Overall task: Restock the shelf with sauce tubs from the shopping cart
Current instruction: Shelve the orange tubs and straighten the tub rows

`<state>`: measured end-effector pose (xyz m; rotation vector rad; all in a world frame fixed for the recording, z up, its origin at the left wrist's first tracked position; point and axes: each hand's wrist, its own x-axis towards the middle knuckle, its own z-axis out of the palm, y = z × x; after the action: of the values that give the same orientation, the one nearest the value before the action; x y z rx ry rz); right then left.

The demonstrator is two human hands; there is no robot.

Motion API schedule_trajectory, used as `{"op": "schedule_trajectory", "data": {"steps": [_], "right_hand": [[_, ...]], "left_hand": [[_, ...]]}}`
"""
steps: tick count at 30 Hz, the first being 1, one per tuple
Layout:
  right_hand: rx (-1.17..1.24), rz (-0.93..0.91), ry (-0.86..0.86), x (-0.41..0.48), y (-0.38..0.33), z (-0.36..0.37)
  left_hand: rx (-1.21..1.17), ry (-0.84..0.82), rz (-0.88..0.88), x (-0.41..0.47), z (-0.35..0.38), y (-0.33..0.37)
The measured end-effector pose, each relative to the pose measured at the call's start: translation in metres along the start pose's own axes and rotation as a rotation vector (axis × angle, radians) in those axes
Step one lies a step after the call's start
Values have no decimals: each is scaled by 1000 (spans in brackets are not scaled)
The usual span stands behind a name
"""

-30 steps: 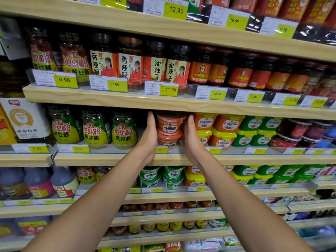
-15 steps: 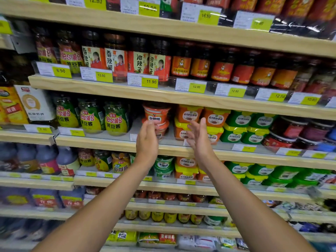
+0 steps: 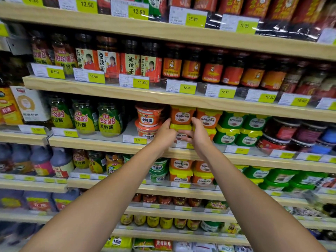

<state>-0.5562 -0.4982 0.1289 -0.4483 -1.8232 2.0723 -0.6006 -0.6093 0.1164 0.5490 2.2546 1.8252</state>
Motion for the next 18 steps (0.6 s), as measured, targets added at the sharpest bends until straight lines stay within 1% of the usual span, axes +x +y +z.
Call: {"op": "schedule_trajectory", "data": {"steps": [9, 13, 18], "right_hand": [[-34, 14, -16, 10, 7, 1], [-38, -3, -19, 12, 10, 1], [-74, -18, 20, 11, 14, 2]], "left_hand": [[83, -26, 34, 23, 0, -10], [70, -41, 47, 23, 2, -9], [13, 2, 28, 27, 8, -16]]}}
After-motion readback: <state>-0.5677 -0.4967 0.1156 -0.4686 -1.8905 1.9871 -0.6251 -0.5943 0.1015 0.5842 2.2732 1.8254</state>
